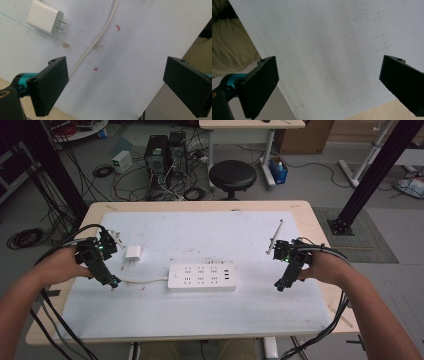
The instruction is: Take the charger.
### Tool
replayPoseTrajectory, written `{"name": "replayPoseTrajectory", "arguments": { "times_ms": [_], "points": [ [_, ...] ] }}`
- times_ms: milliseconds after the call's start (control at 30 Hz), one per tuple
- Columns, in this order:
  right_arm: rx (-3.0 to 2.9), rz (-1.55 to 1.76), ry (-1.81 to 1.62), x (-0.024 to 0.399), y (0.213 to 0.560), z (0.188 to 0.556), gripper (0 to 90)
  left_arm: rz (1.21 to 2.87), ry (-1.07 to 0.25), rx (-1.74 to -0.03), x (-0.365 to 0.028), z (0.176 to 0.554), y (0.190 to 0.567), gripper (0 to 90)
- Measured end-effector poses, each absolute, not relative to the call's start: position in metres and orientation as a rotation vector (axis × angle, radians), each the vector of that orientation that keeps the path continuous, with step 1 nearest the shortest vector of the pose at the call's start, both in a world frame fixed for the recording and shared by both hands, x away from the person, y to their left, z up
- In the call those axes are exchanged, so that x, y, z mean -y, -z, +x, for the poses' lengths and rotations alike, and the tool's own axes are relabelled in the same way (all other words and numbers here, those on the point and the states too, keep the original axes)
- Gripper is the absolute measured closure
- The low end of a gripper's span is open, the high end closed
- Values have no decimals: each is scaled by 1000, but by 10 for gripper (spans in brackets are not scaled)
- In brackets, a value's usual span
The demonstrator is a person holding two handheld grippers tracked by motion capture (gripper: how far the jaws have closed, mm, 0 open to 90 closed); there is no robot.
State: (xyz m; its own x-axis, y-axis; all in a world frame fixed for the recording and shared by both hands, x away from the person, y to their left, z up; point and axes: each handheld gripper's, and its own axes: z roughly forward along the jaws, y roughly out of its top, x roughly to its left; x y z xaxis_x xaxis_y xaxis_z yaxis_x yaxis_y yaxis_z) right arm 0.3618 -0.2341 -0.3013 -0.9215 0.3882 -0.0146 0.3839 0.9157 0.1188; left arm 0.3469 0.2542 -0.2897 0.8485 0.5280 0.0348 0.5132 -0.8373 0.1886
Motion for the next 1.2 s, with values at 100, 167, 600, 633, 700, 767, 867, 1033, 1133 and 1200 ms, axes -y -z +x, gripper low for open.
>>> {"name": "replayPoseTrajectory", "arguments": {
  "times_ms": [100, 167, 600, 633, 700, 767, 867, 1033, 1133, 1200],
  "points": [
    [-3043, 624, -195, 235, 302, 363, 18, 2851, -130, -823, -254, 348, 291, 61],
    [-3037, 642, -190, 235, 303, 363, 17, 2858, -128, -822, -254, 349, 291, 61],
    [-3014, 632, -211, 235, 303, 364, 17, 2744, -169, -1032, -252, 364, 288, 61],
    [-3014, 641, -218, 235, 303, 366, 17, 2711, -176, -1080, -251, 365, 289, 61],
    [-3018, 662, -227, 234, 304, 369, 17, 2665, -198, -1181, -252, 370, 291, 61],
    [-3019, 662, -231, 234, 304, 370, 17, 2632, -200, -1248, -255, 375, 293, 61],
    [-3017, 648, -216, 233, 306, 372, 18, 2589, -229, -1315, -255, 383, 296, 61],
    [-3025, 655, -222, 233, 308, 373, 18, 2484, -239, -1461, -254, 395, 299, 61],
    [-3036, 666, -225, 231, 312, 374, 18, 2431, -280, -1535, -254, 403, 302, 61],
    [-3041, 660, -235, 230, 314, 376, 18, 2390, -310, -1592, -254, 409, 304, 61]
  ]
}}
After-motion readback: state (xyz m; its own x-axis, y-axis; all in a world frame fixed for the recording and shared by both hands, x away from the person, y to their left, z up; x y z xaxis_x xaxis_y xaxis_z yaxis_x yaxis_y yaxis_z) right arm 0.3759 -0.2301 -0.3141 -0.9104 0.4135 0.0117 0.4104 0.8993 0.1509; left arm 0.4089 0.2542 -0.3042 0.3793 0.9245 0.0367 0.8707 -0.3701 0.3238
